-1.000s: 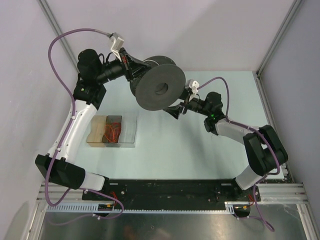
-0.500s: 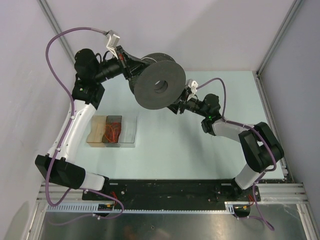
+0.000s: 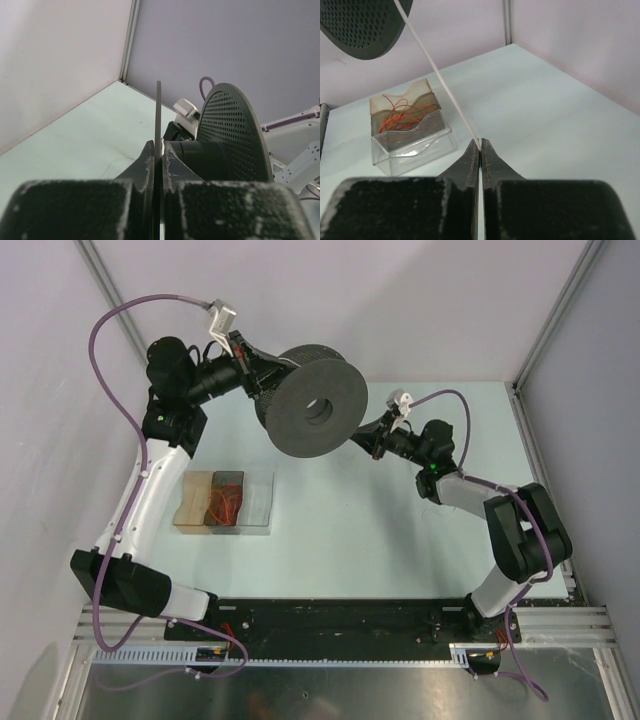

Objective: Wrap the cables

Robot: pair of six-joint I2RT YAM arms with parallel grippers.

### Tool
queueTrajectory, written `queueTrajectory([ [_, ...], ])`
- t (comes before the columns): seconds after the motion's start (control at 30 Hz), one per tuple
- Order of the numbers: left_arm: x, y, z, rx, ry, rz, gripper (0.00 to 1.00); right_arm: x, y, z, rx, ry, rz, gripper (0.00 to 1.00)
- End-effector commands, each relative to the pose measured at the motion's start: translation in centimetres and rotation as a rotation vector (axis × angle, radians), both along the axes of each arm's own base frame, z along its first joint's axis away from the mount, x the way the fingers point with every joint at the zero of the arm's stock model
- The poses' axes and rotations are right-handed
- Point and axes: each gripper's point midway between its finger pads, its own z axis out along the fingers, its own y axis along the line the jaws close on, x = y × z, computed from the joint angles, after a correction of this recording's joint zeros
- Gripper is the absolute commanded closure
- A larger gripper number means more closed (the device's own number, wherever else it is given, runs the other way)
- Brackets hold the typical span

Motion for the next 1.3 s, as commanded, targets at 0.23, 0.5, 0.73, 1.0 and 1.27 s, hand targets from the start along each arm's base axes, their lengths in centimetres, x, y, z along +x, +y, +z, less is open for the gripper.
queueTrajectory([
  [0.23, -1.2, 1.0, 4.1, -0.047, -0.140, 0.017, 1.00, 1.9, -3.7, 0.5, -0.057, 0.006, -0.078, 1.00],
  [0.5, 1.1, 1.5, 5.5, -0.170, -0.055, 0.132, 1.00, 0.8, -2.0, 1.4, -0.064, -0.054, -0.047, 1.00],
  [0.73, 6.4, 4.0, 4.7, -0.277, 0.046, 0.471, 1.00, -2.4, 0.8, 3.1, -0.157, -0.169, -0.015, 1.00],
  [1.0, 9.8, 4.7, 1.4, -0.308, 0.171, 0.599, 1.00, -4.9, 1.9, 5.2, -0.178, -0.212, 0.031, 0.99],
  [1.27, 5.9, 2.5, 8.3, -0.386, 0.048, 0.345, 1.00, -3.7, 2.4, 4.5, -0.137, -0.239, 0.076, 0.58],
])
